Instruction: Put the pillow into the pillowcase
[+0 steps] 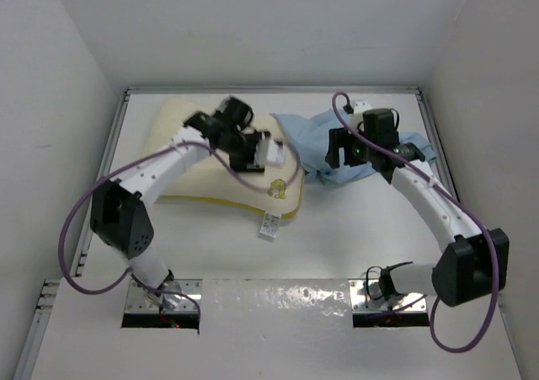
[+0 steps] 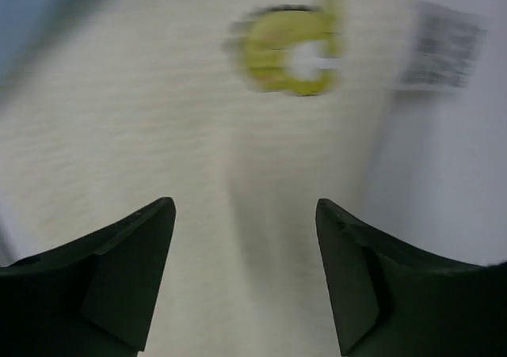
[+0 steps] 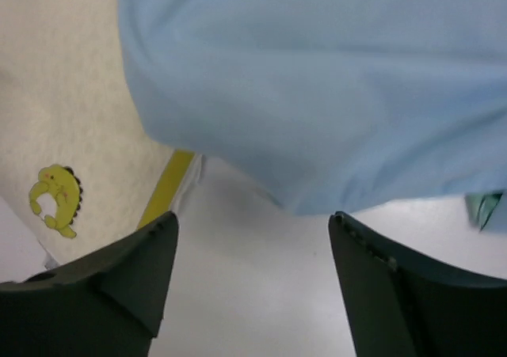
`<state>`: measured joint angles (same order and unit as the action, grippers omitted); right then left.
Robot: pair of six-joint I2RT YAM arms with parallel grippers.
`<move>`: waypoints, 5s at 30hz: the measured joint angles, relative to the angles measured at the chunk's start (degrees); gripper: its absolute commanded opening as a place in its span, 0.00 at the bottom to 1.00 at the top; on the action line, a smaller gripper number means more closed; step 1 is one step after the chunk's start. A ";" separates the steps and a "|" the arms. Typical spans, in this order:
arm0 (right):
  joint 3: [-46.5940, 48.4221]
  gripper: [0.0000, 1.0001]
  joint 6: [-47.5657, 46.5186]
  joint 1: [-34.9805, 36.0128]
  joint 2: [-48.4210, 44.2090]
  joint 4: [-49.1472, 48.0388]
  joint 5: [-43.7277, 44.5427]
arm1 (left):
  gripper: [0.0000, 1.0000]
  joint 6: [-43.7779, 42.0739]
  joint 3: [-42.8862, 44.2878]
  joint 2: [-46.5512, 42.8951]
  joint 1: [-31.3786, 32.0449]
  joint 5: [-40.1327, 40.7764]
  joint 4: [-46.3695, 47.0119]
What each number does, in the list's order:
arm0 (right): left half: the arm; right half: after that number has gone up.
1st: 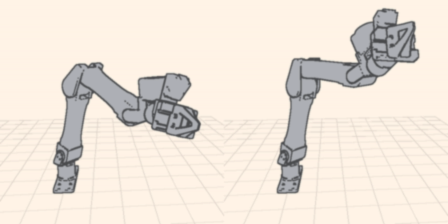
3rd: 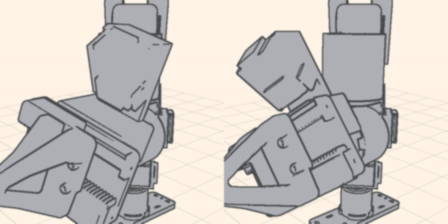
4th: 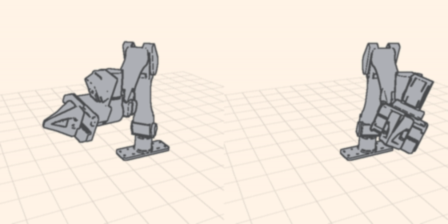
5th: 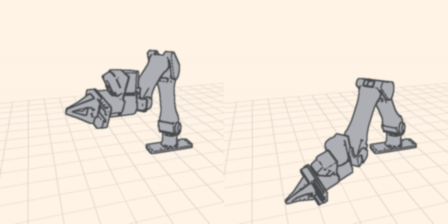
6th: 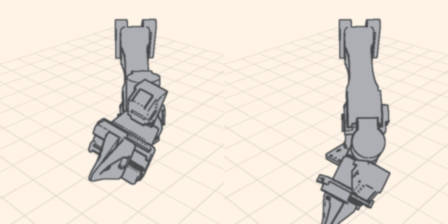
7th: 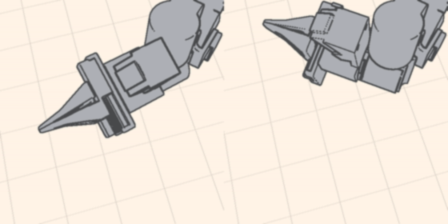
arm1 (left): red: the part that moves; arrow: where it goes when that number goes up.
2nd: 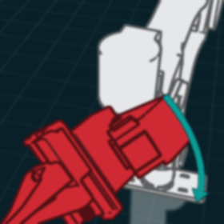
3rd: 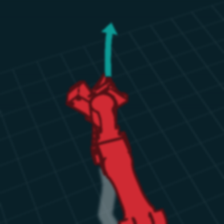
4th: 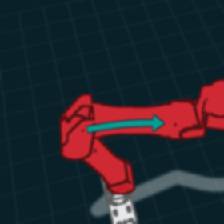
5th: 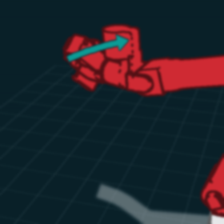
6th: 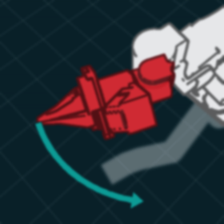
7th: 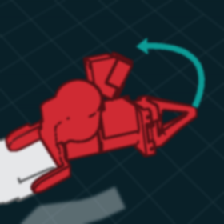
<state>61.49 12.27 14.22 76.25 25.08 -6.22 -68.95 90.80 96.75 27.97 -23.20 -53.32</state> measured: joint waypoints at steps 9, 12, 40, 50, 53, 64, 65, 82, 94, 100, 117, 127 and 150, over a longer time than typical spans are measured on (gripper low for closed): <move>-13.73 0.99 1.57 0.37 2.16 -7.89 3.52 | 1.00 -4.02 -27.41 -4.87 10.43 10.47 7.76; -13.29 0.91 3.23 0.39 8.02 -12.22 4.87 | 1.00 -1.97 -27.39 -2.54 10.43 11.80 12.92; 4.44 0.00 7.78 -1.51 32.50 -20.59 3.98 | 0.00 6.86 -31.04 8.59 8.90 25.24 49.18; 6.34 0.00 -12.74 -3.19 17.16 1.86 -11.65 | 0.00 23.39 -3.78 13.49 -1.14 17.97 30.62; 7.32 0.00 -17.51 -3.15 12.17 8.20 -19.10 | 0.00 25.68 -0.90 13.22 -1.77 16.83 28.83; 4.28 0.85 -12.28 -4.42 7.56 17.92 -10.78 | 0.00 28.52 0.50 13.29 2.25 11.58 24.70; 3.98 0.69 -10.12 -4.70 7.19 16.61 -6.82 | 0.00 28.55 0.02 13.29 2.49 11.32 24.94; -11.56 0.64 5.75 10.73 7.06 -21.66 14.95 | 0.00 29.33 -1.29 14.80 2.82 10.27 26.12; -10.80 0.00 5.68 10.01 18.56 -27.47 20.02 | 0.00 29.33 -1.29 15.04 2.80 10.27 26.08; -12.17 0.00 4.79 3.58 19.39 -30.80 10.08 | 0.00 29.81 -1.18 15.04 2.71 10.14 26.14; -4.02 0.00 -8.46 2.69 7.54 -6.29 -27.69 | 0.00 39.82 3.19 21.51 5.44 15.15 26.27; -9.94 0.57 3.72 2.73 8.02 -19.28 -28.76 | 0.00 52.46 14.03 29.59 4.57 7.10 21.97; 11.10 0.17 16.63 -2.75 4.76 -0.81 10.97 | 1.00 52.65 30.03 25.14 -15.10 -8.09 10.91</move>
<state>72.60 28.91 11.46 81.01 24.27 4.75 -16.29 120.84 121.89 12.86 -31.29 -42.41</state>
